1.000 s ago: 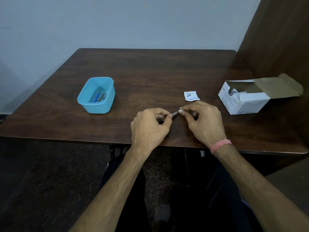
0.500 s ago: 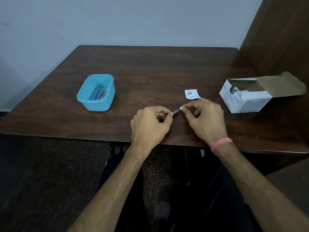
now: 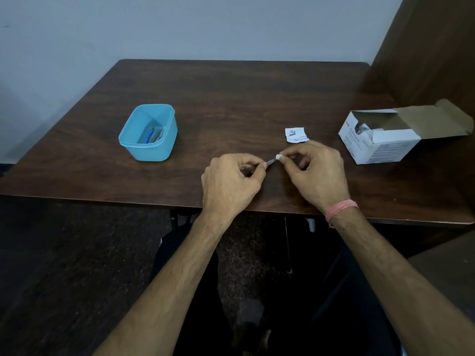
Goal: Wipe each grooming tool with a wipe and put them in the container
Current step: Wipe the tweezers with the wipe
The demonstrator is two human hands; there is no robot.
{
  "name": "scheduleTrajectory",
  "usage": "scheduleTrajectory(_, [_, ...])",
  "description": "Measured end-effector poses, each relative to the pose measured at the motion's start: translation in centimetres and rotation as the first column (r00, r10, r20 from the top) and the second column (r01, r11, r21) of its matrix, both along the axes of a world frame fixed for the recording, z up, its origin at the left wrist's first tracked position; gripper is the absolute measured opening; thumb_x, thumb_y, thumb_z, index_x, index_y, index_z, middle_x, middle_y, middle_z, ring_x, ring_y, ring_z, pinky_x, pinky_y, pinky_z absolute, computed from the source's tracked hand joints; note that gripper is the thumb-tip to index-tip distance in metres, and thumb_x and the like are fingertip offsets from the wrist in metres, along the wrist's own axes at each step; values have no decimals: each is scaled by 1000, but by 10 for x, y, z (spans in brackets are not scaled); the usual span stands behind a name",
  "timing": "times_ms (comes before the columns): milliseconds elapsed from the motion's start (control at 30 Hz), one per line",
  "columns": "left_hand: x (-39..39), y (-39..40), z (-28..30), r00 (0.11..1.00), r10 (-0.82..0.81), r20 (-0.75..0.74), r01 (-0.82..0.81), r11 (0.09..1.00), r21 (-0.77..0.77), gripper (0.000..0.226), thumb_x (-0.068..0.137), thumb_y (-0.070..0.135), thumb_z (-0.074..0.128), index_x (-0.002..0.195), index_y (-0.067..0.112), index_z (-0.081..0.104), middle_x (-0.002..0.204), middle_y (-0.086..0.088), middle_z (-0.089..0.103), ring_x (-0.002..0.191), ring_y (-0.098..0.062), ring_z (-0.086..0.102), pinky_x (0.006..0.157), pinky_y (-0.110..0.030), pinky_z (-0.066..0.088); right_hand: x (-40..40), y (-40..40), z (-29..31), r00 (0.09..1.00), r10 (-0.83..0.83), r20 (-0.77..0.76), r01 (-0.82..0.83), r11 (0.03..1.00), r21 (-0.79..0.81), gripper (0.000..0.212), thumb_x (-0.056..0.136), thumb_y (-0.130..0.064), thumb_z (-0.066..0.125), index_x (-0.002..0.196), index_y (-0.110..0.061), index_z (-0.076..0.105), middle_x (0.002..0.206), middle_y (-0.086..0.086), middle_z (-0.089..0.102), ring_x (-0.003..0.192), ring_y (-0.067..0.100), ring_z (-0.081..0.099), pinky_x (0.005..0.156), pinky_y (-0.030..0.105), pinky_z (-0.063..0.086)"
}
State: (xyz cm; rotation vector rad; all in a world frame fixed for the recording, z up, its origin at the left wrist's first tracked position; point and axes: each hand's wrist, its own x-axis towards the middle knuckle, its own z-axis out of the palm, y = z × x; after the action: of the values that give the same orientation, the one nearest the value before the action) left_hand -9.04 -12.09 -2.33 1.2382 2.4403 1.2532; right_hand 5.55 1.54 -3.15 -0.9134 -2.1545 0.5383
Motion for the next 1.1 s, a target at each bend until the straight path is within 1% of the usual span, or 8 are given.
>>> scheduleTrajectory(100, [1, 0, 0, 1000, 2, -10, -2, 1000, -8, 11, 98, 52, 75, 98, 48, 86, 84, 31, 78, 80, 7, 74, 83, -30, 63, 1, 1, 0, 1000, -1, 2, 1, 999, -33, 4, 92, -32, 86, 93, -29, 85, 86, -16, 74, 67, 5, 64, 73, 24, 53])
scheduleTrajectory(333, [2, 0, 0, 1000, 13, -9, -13, 1000, -1, 12, 97, 52, 74, 97, 49, 86, 84, 32, 78, 80, 6, 74, 85, -34, 63, 0, -1, 0, 1000, 10, -6, -10, 1000, -23, 5, 92, -33, 86, 93, -28, 86, 88, -14, 75, 62, 8, 63, 74, 32, 58])
scheduleTrajectory(533, [2, 0, -1, 1000, 4, -5, -4, 1000, -3, 11, 98, 50, 75, 96, 49, 86, 84, 32, 78, 78, 6, 73, 87, -35, 64, -1, -3, 1, 1000, -8, -6, 8, 1000, 2, 4, 91, -33, 87, 92, -29, 85, 78, -19, 67, 63, 3, 62, 76, 35, 57])
scheduleTrajectory(633, [1, 0, -1, 1000, 6, -1, -6, 1000, 0, 10, 97, 51, 76, 96, 49, 85, 84, 33, 78, 77, 6, 73, 86, -35, 64, -1, -3, 1, 1000, -15, -9, 15, 1000, -2, 6, 91, -34, 87, 93, -29, 86, 77, -20, 67, 63, 3, 61, 78, 36, 58])
scheduleTrajectory(800, [1, 0, -3, 1000, 4, -15, -4, 1000, 2, 10, 97, 52, 76, 96, 50, 85, 84, 34, 77, 79, 7, 73, 85, -33, 63, -1, -2, -1, 1000, -17, -9, 17, 1000, -9, 6, 91, -34, 87, 92, -29, 86, 85, -16, 74, 60, 4, 60, 75, 39, 60])
scheduleTrajectory(933, [-1, 0, -4, 999, -25, -27, 24, 1000, -13, 10, 100, 51, 76, 95, 50, 85, 85, 38, 76, 82, 10, 71, 82, -28, 58, -1, -1, -1, 999, -40, -1, 40, 999, -4, 5, 91, -32, 86, 93, -28, 86, 87, -15, 74, 59, -2, 57, 75, 34, 58])
scheduleTrajectory(1033, [-1, -1, -4, 998, -41, -39, 40, 999, -17, 12, 101, 52, 76, 93, 50, 84, 85, 40, 74, 79, 6, 70, 78, -28, 55, -1, -3, -3, 999, -15, 31, 14, 999, 41, 3, 92, -31, 85, 93, -28, 85, 87, -15, 71, 59, -5, 53, 72, 32, 55])
scheduleTrajectory(1100, [-2, 0, -4, 998, -43, -49, 43, 999, -15, 11, 101, 52, 76, 94, 50, 84, 87, 40, 74, 80, 5, 70, 79, -28, 56, -2, -1, -2, 999, -25, 23, 25, 999, 39, 4, 92, -32, 86, 93, -28, 85, 84, -17, 68, 60, -5, 53, 72, 31, 54])
